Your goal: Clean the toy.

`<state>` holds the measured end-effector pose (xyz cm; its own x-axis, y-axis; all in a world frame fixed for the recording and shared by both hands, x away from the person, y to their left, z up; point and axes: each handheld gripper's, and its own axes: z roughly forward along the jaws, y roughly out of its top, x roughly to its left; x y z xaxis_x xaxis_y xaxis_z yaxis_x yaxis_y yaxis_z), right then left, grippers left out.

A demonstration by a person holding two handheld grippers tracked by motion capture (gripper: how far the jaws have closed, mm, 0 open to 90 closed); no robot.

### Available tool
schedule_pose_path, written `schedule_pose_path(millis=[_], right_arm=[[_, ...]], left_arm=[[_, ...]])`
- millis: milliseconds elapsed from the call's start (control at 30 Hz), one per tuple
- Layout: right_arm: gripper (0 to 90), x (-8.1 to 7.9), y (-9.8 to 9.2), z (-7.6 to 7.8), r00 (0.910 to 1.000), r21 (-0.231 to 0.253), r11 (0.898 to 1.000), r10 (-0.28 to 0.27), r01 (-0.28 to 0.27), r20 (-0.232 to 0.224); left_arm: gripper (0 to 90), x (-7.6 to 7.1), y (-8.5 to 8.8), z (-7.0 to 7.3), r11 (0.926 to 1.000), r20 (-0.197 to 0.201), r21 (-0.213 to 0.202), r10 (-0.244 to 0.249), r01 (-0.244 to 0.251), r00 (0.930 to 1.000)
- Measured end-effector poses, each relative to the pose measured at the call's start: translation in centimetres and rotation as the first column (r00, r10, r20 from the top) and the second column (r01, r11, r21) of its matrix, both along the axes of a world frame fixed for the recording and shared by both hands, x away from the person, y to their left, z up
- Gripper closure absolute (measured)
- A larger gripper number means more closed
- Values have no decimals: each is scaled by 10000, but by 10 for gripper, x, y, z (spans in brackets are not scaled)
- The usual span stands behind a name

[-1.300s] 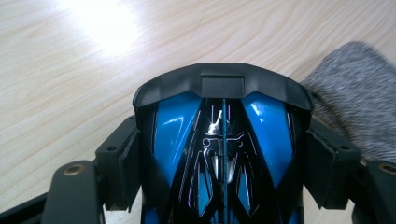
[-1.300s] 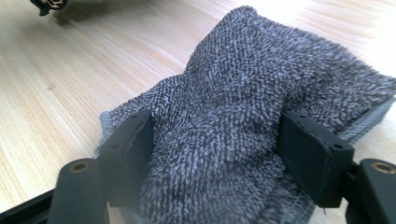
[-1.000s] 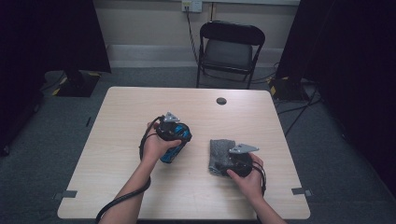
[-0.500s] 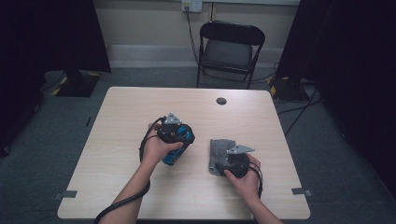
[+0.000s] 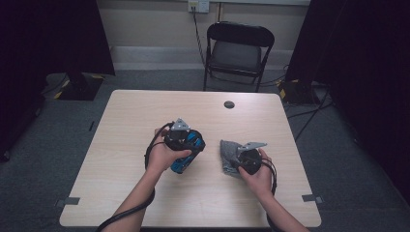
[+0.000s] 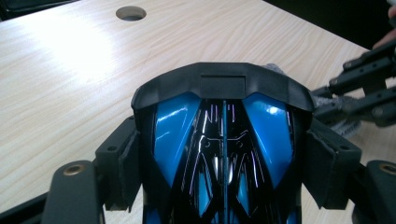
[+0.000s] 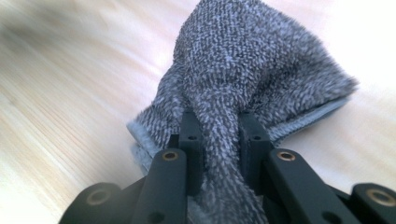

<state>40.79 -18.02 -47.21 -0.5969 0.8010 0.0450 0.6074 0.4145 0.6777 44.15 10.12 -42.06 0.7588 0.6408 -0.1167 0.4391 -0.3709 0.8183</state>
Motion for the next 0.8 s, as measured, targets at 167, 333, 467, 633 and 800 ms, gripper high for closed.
schedule_pose_path(millis=[167, 333, 467, 633, 800], right_arm=[[752, 10, -8, 27, 9968, 1114, 9909, 727, -759, 332], [752, 22, -8, 51, 9921, 1592, 9799, 1131, -1206, 550], [751, 30, -1, 63, 9882, 1749, 9732, 1413, -1496, 591], [750, 31, 16, 70, 9773, 1508, 9663, 2004, -2087, 684], [750, 31, 25, 72, 9600, 1342, 9514, 2685, -2772, 796]], left_arm=[[255, -2, -2, 1, 9998, -41, -102, -170, 170, 9998], [255, -3, -9, -1, 9995, -72, -60, -295, 295, 9995], [255, -2, -16, -1, 9989, -54, -93, -464, 464, 9989], [255, -3, -23, 0, 9973, -54, -88, -730, 730, 9973], [255, -1, -21, 1, 9975, -44, -35, -713, 713, 9974]])
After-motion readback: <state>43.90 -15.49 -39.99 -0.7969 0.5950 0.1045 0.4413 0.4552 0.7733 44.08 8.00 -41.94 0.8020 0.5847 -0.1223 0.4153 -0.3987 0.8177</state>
